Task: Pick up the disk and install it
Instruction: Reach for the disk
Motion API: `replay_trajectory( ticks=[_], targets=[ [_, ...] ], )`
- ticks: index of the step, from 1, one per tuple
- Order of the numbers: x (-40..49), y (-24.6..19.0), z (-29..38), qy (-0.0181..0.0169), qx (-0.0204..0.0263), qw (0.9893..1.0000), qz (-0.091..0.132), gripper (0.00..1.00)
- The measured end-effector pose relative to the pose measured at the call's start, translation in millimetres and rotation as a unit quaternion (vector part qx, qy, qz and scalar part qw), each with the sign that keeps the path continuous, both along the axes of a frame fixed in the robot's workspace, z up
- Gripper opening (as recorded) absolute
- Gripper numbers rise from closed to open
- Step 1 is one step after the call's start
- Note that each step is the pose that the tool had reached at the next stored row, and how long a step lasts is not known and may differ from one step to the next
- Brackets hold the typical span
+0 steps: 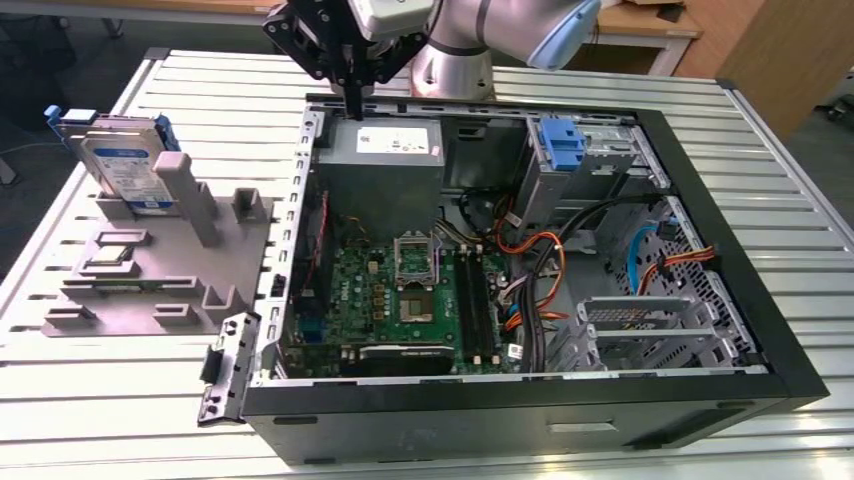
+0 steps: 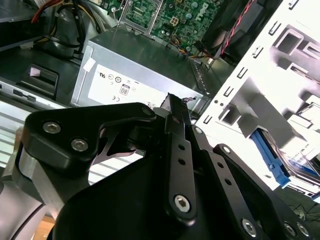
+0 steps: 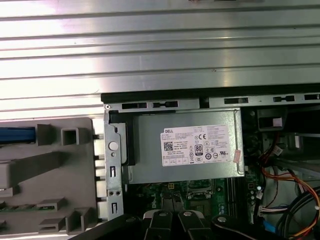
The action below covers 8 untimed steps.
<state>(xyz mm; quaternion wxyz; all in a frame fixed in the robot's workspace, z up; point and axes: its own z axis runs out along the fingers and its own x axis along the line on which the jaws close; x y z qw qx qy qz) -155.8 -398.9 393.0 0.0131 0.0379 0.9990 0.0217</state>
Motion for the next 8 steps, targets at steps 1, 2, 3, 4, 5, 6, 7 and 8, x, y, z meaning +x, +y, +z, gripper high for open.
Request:
replay_trajectory(
  ticks=[1,2,3,4,5,6,7,8],
  targets=[
    [-0.3,0.0,0.0,0.0,0.0,1.0,0.0,0.1],
    [-0.6,0.0,0.0,0.0,0.0,1.0,0.0,0.1],
    [-0.8,0.0,0.0,0.0,0.0,1.0,0.0,0.1],
    [-1.1,0.0,0.0,0.0,0.0,1.0,0.0,0.1],
    [-1.3,0.0,0.0,0.0,0.0,1.0,0.0,0.1],
    [-1.6,0.0,0.0,0.0,0.0,1.0,0.0,0.1],
    [-1.9,0.0,-0.1,0.0,0.0,1.0,0.0,0.1],
    [-2.2,0.0,-0.1,0.0,0.0,1.0,0.0,0.1]
  ],
)
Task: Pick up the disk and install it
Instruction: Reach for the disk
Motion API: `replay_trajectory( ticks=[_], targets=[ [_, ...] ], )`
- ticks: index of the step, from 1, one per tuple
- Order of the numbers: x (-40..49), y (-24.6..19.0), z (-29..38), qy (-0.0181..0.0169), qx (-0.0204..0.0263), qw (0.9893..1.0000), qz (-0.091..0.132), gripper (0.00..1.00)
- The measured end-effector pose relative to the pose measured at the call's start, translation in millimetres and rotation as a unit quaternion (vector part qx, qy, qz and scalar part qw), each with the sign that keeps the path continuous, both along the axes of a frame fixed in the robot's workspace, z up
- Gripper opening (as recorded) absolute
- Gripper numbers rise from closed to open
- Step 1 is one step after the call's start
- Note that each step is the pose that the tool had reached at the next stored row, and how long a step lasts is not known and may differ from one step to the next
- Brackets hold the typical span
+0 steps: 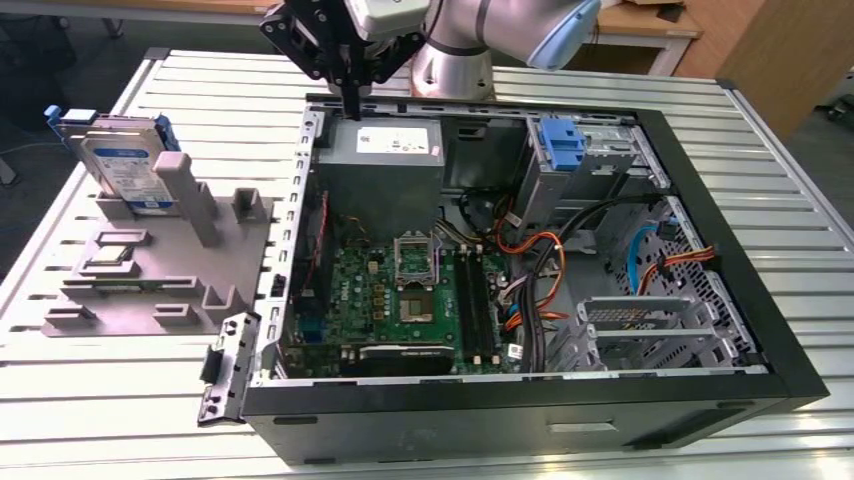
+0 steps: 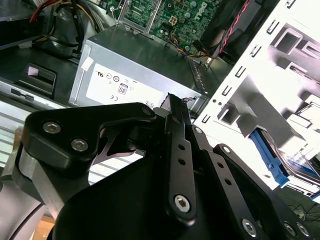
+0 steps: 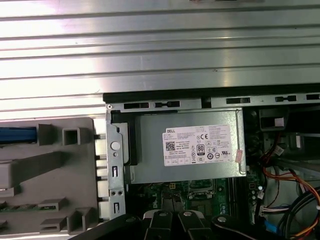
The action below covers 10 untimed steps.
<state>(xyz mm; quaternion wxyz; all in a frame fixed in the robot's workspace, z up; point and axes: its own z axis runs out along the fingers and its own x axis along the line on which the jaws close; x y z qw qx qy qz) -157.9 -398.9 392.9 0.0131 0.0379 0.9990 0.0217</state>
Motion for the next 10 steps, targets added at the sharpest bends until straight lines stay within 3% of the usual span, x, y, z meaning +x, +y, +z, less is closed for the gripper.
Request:
replay_trajectory(
  ticks=[10],
  targets=[
    [-2.6,0.0,-0.4,0.0,0.0,1.0,0.0,0.1]
  ],
)
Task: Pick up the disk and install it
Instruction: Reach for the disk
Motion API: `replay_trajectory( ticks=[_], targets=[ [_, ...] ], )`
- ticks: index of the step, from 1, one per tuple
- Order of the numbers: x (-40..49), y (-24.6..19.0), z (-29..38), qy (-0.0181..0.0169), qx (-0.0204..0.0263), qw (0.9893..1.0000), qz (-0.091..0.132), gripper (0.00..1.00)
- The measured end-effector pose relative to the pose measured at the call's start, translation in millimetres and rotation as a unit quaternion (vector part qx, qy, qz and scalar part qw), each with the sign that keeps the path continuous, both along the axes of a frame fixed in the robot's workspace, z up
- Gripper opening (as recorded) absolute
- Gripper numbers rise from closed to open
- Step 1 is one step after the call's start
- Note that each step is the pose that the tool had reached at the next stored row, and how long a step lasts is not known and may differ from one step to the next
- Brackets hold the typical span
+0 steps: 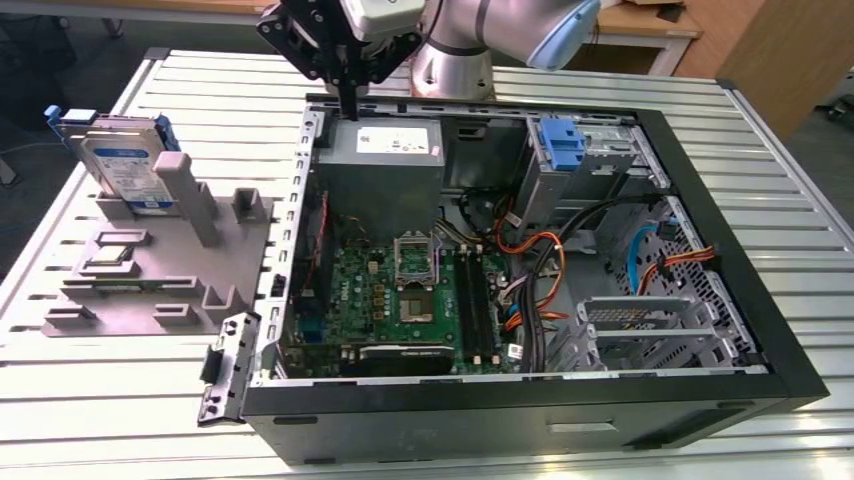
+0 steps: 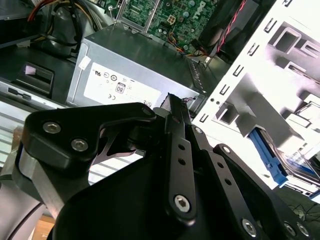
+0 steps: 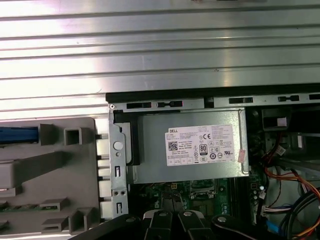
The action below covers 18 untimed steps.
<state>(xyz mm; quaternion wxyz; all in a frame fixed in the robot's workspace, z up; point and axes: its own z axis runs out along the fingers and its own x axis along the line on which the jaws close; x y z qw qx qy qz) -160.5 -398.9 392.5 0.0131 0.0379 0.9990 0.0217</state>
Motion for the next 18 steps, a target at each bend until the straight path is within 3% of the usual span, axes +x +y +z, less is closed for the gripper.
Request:
replay_trajectory(
  ticks=[10,12,18],
  targets=[
    [-2.1,0.0,-0.3,0.0,0.0,1.0,0.0,0.1],
    [-8.2,0.0,-1.1,0.0,0.0,1.0,0.0,0.1],
    [-9.2,0.0,-1.2,0.0,0.0,1.0,0.0,0.1]
  ],
)
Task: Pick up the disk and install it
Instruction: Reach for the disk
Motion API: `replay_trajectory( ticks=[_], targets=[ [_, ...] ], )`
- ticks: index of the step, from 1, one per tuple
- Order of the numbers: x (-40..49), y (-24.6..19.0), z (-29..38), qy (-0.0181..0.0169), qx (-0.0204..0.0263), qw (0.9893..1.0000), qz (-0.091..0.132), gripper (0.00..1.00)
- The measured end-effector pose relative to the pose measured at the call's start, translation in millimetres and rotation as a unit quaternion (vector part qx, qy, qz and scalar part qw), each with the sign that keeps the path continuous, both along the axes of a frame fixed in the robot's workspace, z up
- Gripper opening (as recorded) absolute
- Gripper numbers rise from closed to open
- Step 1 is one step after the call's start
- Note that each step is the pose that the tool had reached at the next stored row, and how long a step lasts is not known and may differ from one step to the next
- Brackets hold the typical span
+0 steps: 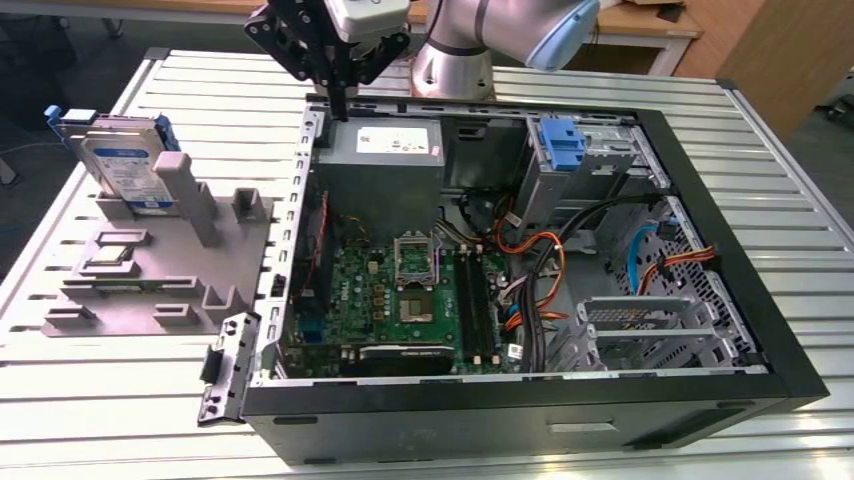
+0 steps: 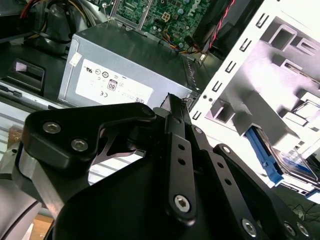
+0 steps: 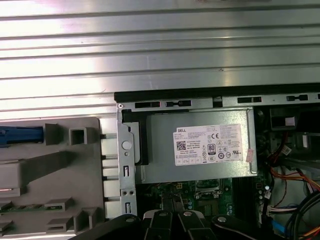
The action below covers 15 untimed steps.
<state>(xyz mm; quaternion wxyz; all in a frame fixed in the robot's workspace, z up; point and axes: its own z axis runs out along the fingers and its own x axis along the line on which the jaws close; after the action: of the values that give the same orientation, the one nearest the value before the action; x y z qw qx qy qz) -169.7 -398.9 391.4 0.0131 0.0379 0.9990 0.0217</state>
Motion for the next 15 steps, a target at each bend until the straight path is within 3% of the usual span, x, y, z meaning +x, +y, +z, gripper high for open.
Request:
replay_trajectory(
  ticks=[15],
  targets=[
    [-3.0,0.0,-0.3,0.0,0.0,1.0,0.0,0.1]
  ],
)
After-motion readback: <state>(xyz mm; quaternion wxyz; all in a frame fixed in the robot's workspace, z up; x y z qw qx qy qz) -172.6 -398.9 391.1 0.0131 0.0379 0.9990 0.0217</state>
